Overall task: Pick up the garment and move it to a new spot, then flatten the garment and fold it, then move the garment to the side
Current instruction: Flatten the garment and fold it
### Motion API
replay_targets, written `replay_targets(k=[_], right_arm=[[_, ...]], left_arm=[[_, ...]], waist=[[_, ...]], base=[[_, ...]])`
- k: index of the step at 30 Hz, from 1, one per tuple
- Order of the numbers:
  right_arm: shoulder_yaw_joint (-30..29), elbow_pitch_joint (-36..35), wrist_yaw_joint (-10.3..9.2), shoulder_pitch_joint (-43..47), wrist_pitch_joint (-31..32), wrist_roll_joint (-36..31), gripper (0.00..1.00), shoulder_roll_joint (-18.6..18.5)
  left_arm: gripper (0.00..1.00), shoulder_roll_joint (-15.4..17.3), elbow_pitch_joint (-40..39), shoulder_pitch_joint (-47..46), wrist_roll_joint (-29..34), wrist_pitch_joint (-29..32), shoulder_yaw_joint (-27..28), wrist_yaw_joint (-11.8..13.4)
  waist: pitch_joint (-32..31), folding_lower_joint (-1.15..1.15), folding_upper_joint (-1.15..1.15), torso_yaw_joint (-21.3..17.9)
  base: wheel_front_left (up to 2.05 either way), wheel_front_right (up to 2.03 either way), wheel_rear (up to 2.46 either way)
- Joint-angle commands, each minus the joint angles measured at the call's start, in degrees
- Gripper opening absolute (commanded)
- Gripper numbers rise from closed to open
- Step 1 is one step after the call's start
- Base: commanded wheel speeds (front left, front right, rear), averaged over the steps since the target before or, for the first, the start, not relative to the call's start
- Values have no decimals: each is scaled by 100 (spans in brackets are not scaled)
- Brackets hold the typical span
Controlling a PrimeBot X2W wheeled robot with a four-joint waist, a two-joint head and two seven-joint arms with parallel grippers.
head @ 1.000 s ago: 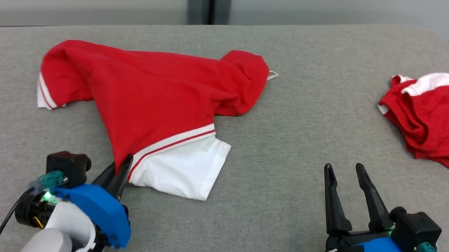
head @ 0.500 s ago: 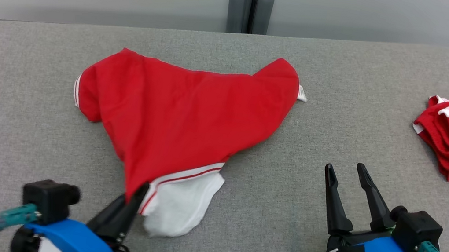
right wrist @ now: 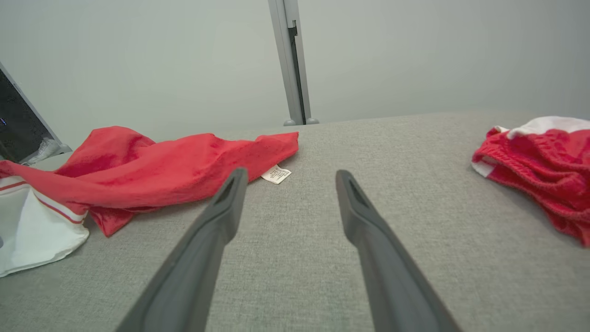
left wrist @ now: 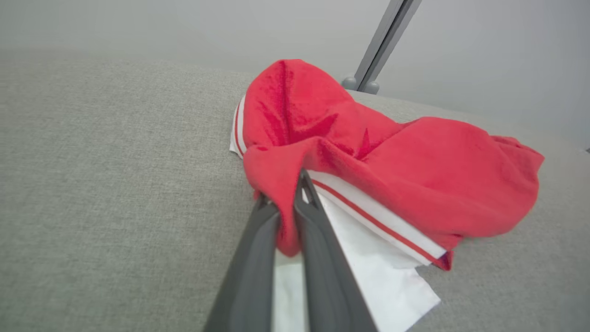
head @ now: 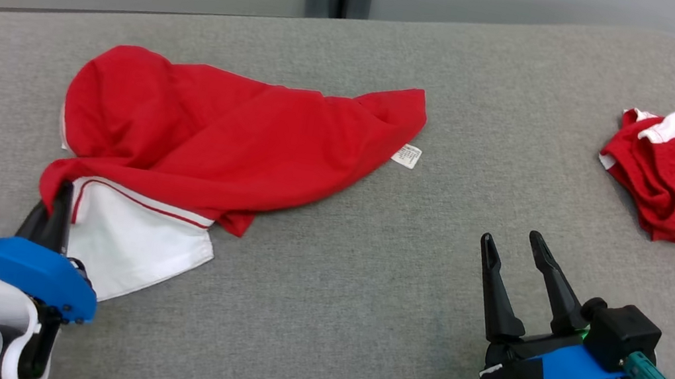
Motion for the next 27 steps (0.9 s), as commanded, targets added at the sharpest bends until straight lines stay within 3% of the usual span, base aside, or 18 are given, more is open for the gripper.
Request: replay_targets(k=[1,3,4,5,10,15,27], right_arm=[[-10,1,3,-54,-21,-4,100,-7],[-7,10,3,-65,-38,4,100,-7],[-11,17,3,-63,-47,10,100,-6],[-17,23,3,-57,-51,12,100,-7],[-147,47,3,13,-66,-26,100,-7],[-289,27,3,94,-33,-83,100,-6],[-386,-132,3,270,166,-165,100,-8]], left_arm=[[0,-12,378,-218,27,-186,69,9],[38,-27,774,-360,31,-355,110,-34],[81,-26,927,-401,54,-429,105,-40],[100,-29,1064,-423,64,-491,106,-58],[100,-51,1378,-410,84,-879,71,-218],[100,-127,1215,-219,227,-1463,-14,-372],[100,-247,610,224,881,-2373,-278,-394]], waist=[[56,0,0,-75],[95,0,0,-144],[104,0,0,-170],[110,0,0,-193],[66,0,0,-163],[-107,0,0,55],[-503,0,0,501]], base=[[0,0,0],[0,0,0],[0,0,0],[0,0,0],[0,0,0],[0,0,0],[0,0,0]])
